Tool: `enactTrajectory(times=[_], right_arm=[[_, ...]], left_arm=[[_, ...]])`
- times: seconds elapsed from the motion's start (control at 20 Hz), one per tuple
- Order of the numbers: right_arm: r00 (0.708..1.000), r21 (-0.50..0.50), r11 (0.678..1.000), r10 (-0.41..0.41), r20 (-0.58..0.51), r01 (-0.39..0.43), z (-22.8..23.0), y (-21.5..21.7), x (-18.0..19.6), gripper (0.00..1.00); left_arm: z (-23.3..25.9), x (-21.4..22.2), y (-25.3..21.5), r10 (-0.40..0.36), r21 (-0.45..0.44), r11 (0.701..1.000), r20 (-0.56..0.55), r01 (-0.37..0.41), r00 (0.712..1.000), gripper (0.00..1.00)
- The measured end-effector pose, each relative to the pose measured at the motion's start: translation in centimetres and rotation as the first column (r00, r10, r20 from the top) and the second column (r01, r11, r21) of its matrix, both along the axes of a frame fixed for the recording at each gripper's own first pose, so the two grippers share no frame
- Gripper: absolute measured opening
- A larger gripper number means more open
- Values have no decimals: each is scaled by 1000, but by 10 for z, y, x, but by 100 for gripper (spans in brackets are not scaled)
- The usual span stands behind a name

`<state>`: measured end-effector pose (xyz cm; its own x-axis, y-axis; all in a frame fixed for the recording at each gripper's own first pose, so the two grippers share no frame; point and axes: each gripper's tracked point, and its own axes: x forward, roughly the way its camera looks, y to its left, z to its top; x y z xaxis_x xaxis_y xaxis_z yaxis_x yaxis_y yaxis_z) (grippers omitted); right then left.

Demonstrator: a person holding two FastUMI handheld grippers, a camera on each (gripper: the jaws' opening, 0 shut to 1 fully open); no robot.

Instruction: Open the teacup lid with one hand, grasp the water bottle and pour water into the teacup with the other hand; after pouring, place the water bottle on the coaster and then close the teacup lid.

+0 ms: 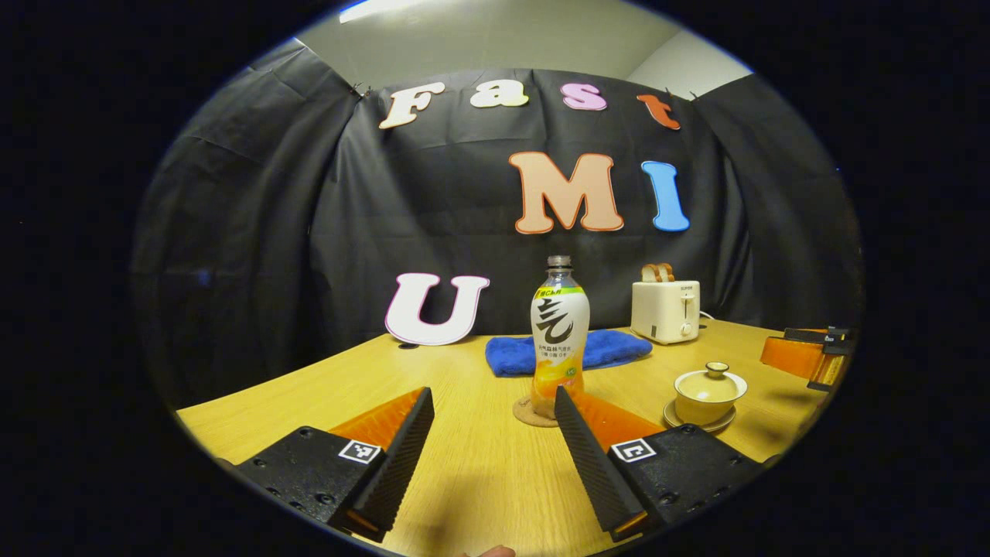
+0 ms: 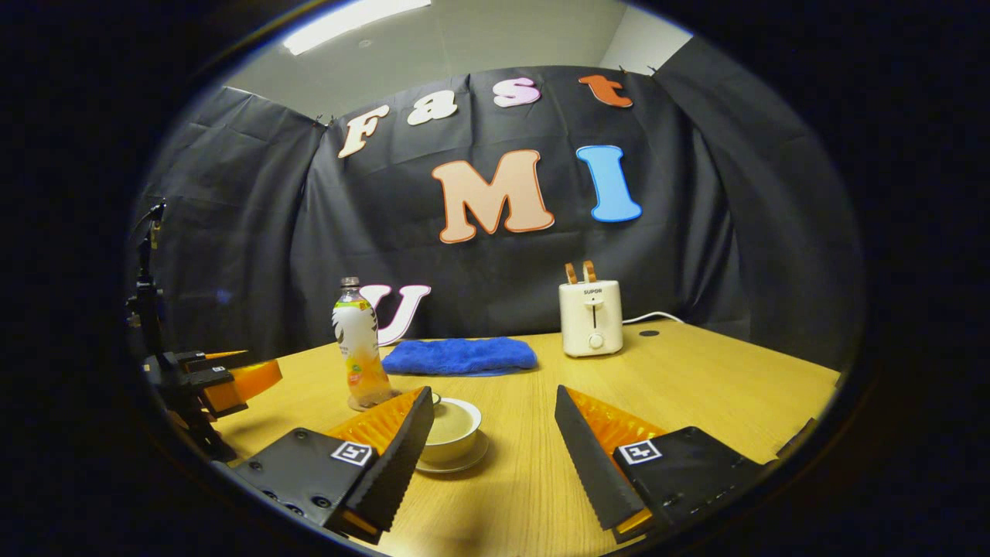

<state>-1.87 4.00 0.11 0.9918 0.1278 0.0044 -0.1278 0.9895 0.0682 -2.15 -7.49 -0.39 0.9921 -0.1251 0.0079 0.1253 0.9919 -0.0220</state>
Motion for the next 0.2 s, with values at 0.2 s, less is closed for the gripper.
enactTrajectory(times=[0.2], right_arm=[[1000, -76, 997, -5, 4, 5, -4, 9, -2, 99]], left_arm=[[-3, 2, 2, 12, 2, 1000, -11, -12, 1000, 92]])
